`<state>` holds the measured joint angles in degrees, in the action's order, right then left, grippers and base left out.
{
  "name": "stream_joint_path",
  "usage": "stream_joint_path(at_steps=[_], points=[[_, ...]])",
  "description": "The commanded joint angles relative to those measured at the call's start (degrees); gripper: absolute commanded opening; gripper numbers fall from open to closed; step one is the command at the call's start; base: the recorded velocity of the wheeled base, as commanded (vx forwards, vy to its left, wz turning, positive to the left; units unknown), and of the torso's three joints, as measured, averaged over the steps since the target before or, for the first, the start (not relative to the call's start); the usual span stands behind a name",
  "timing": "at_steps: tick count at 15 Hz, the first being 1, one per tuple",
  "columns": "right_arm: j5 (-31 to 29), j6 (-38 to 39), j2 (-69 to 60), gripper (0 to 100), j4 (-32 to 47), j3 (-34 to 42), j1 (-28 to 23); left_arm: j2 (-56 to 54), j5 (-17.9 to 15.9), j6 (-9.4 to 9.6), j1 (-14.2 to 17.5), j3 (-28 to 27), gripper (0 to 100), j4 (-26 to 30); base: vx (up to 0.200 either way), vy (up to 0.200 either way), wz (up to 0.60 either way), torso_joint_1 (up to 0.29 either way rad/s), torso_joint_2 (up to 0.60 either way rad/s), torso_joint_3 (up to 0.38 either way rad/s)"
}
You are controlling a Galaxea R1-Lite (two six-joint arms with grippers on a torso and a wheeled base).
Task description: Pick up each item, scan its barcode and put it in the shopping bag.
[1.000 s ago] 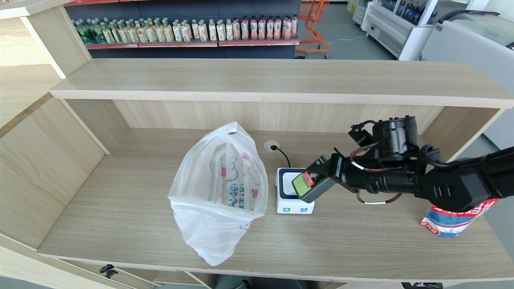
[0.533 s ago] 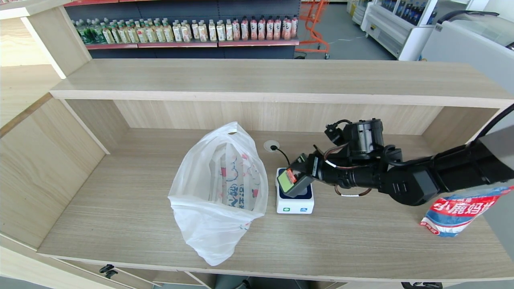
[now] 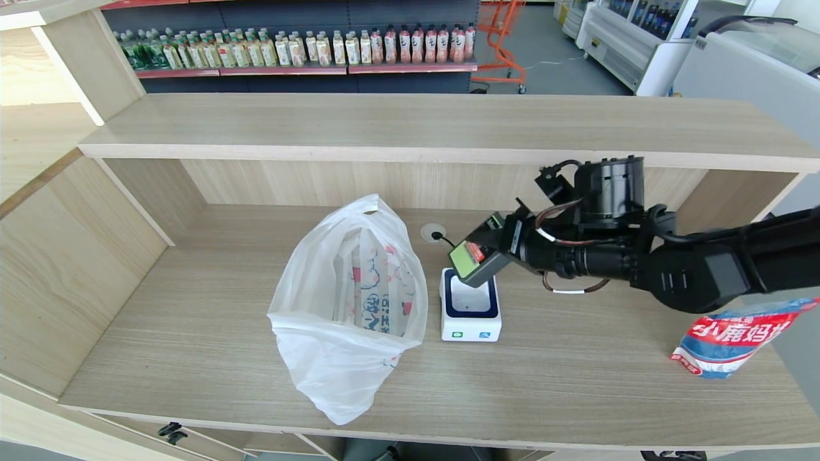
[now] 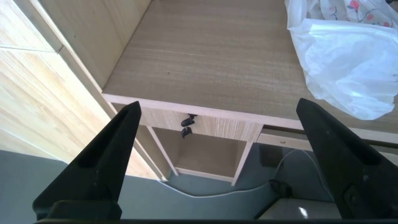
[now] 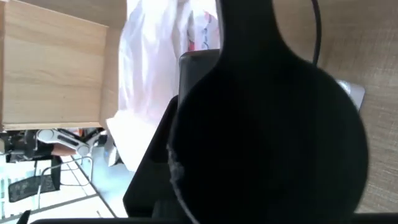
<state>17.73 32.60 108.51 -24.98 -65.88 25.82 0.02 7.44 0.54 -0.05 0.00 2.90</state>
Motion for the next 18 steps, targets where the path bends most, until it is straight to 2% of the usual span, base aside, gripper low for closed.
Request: stream_joint_path(at_steps=[1,2,4,6,10,14,18], points=[[0.9,-6.5,-13.9,0,0.2,0.8,-0.2,0.1,0.0,-0.01,0.0,0.0,100,0.0,0.000,0.000,0.00,0.000,0.00,0.000],[0.9,-11.7,-16.5,0,0.3,2.8,-0.5,0.0,0.0,-0.01,0.0,0.0,100,0.0,0.000,0.000,0.00,0.000,0.00,0.000],[0.7,-26.4,-21.1,0,-0.2,12.6,-2.0,0.0,0.0,-0.01,0.0,0.0,100,0.0,0.000,0.000,0.00,0.000,0.00,0.000],[0.6,-34.0,-23.5,0,-0.3,18.9,-2.5,0.0,0.0,-0.01,0.0,0.0,100,0.0,0.000,0.000,0.00,0.000,0.00,0.000],[-0.5,-33.7,-26.6,0,-0.4,24.7,-2.1,0.0,0.0,-0.01,0.0,0.0,100,0.0,0.000,0.000,0.00,0.000,0.00,0.000],[-0.6,-28.9,-26.4,0,-4.9,27.0,-2.1,0.1,0.0,0.17,0.0,0.0,100,0.0,0.000,0.000,0.00,0.000,0.00,0.000],[-0.5,-25.9,-25.8,0,-5.0,26.6,-1.5,0.0,0.0,-0.27,0.0,0.0,100,0.0,0.000,0.200,0.00,-0.004,0.00,0.006]])
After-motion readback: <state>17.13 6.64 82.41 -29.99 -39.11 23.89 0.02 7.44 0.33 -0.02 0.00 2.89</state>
